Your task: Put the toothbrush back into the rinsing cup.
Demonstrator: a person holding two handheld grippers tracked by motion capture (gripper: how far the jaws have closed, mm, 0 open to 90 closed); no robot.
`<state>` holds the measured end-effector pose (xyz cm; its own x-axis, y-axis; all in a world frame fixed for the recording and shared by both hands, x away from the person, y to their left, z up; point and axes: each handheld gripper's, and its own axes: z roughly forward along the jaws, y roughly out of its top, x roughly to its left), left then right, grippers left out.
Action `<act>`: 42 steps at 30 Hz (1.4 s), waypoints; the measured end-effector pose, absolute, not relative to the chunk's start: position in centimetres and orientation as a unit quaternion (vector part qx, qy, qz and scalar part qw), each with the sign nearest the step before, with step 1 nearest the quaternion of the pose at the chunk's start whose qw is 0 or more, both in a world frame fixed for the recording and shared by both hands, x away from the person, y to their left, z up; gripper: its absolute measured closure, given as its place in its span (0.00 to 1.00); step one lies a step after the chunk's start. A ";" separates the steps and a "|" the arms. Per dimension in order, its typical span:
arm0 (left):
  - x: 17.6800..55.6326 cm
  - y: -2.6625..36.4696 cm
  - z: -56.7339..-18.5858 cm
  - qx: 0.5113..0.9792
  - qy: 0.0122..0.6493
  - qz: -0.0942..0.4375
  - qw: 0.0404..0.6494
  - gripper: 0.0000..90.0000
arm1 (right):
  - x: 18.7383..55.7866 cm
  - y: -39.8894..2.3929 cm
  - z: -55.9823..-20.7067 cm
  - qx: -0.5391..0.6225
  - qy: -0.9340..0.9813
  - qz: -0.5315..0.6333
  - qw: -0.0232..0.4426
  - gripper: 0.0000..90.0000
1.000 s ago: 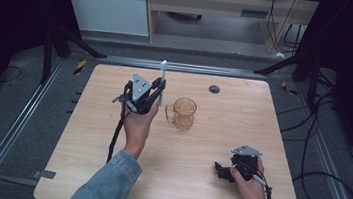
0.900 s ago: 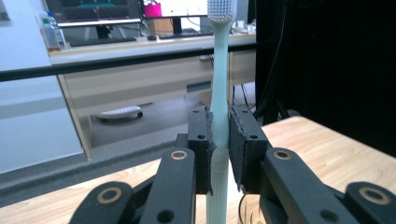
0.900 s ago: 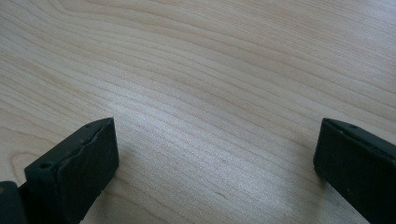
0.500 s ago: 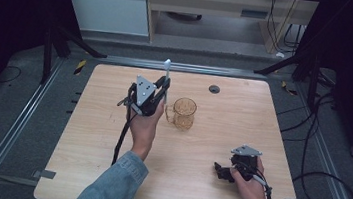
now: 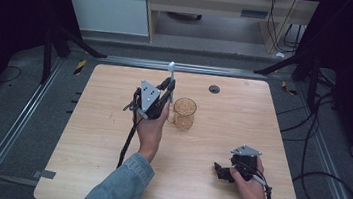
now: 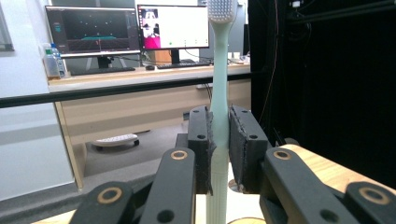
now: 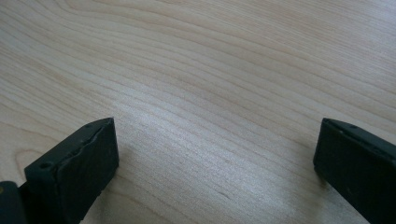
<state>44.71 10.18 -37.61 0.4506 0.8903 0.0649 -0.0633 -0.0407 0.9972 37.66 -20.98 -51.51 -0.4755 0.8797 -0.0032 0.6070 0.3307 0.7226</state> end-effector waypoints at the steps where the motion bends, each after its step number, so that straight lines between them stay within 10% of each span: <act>1: 44.9 10.2 -37.8 0.598 0.346 0.395 0.605 0.88 | 37.7 -21.0 -51.5 0.470 0.790 0.338 0.202 0.00; 42: 46.7 10.8 -42.4 0.598 0.370 0.367 0.608 0.88 | 37.6 -21.0 -51.5 0.465 0.793 0.338 0.201 0.00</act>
